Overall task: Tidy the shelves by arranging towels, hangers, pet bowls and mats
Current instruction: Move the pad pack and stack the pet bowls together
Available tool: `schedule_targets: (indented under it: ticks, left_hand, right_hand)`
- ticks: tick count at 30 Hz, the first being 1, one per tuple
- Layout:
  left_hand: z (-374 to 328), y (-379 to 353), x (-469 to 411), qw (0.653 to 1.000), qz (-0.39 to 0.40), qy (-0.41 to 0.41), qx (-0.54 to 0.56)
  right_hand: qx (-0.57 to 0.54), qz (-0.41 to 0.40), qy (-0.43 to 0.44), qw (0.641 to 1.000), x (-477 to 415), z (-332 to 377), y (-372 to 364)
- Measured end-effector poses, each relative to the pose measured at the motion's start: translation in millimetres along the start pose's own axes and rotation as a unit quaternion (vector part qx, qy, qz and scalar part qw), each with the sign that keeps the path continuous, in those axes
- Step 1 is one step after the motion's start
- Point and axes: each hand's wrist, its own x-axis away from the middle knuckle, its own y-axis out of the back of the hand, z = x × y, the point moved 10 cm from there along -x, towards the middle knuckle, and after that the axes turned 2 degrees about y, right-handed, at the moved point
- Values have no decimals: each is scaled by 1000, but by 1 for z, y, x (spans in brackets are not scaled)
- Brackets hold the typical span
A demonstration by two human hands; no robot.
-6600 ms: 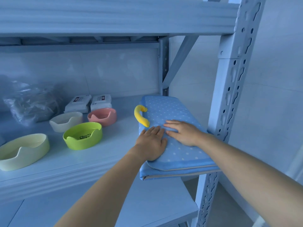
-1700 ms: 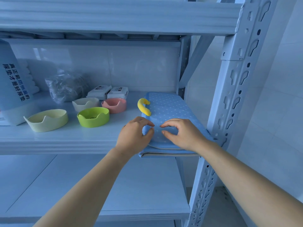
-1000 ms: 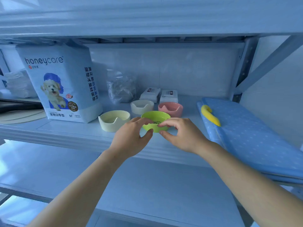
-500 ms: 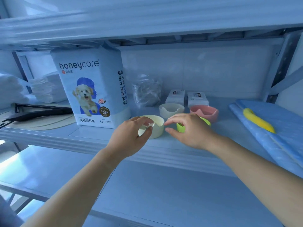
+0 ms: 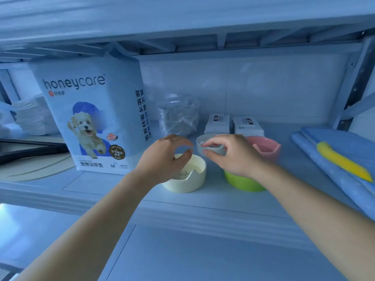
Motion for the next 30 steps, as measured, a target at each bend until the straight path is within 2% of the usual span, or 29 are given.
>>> schedule_targets:
  ticks: [11,17,25,30]
  left_hand:
    - [0,-41,-103,999,13,-33,21]
    - [4,-64,-144,998,46,-43,-6]
    - [-7,-89,-184,992,64,-109,4]
    - [-1,-97,-199,990,72,-118,1]
  right_hand:
    - [14,-35,-34,999,-56,-78,23]
    - [25,-47,-66,996,-71,-111,34]
    - [76,-57,-101,990,-78,-151,41]
    - [76,-46,-122,989,-92,-166,37]
